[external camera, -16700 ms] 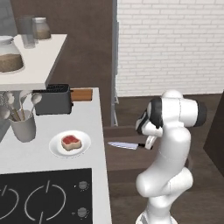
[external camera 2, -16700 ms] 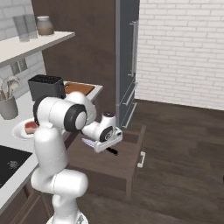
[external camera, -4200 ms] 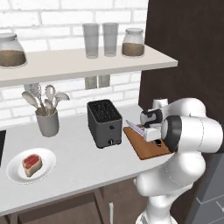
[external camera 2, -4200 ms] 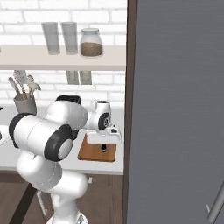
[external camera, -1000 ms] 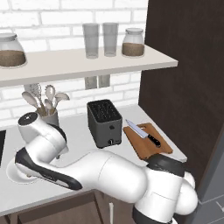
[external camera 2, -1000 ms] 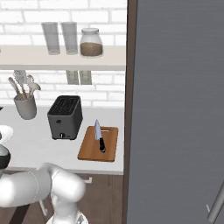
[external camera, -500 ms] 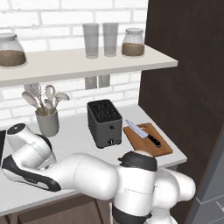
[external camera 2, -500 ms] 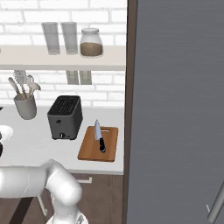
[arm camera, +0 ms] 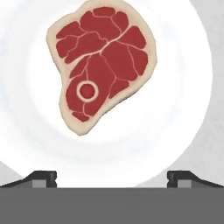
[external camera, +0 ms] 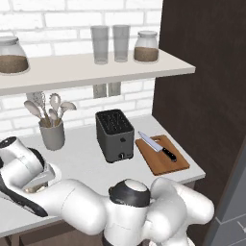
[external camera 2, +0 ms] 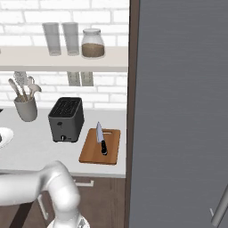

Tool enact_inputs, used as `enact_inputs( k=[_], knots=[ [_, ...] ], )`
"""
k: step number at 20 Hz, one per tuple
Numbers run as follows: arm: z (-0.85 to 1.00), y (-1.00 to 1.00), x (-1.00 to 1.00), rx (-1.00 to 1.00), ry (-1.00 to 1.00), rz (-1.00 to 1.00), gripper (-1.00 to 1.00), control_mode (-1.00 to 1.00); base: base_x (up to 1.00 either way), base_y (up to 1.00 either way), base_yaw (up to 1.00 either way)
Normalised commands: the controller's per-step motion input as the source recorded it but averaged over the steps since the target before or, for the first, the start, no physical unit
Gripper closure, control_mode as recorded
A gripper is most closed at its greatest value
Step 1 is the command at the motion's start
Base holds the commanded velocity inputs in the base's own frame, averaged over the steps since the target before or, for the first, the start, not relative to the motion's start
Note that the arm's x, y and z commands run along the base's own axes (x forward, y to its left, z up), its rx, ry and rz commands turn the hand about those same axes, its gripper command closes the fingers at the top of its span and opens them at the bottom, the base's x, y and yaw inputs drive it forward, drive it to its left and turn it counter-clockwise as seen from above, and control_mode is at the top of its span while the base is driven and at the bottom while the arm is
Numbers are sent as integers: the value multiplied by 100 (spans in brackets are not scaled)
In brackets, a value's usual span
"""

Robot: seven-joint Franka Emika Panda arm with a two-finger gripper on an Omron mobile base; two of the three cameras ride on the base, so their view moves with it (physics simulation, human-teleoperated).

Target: Pick up the knife from the drawer and place it on the cutting board. Then place the meat from the plate to the cutting board.

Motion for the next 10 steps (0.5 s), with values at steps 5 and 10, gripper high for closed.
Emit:
enact_inputs(
  k=[5, 10],
  knots=[
    [-6, 23, 17, 0, 0, 0, -100, -100, 0, 0, 0],
    [-39, 20, 22, -4, 0, 0, -100, -100, 0, 0, 0]
  ],
)
